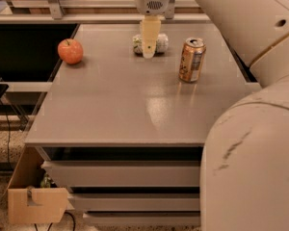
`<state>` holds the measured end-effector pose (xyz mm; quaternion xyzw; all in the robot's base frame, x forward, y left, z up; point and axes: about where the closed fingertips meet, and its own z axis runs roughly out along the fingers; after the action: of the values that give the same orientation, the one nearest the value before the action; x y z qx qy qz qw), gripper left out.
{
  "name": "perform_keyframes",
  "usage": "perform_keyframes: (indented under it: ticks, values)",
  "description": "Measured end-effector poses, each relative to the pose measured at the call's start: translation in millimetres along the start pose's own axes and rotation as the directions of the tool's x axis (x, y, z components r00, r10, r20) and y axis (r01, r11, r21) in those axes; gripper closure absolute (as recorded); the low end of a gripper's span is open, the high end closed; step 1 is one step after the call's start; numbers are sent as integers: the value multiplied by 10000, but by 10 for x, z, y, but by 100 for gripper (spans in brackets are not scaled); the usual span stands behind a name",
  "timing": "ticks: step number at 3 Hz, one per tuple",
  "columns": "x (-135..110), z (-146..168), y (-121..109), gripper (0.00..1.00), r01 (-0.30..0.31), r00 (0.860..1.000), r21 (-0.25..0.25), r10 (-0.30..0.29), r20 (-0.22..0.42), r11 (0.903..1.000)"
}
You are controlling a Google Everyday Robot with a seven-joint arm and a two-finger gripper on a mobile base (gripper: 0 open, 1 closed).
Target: Place 7up can upright
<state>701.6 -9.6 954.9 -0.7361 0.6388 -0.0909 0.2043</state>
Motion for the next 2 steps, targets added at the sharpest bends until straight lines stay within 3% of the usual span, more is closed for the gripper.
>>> perform_keyframes:
  ticks: [2]
  values:
    - [65, 420, -148, 0, -155, 9996, -5, 156, 223, 9999]
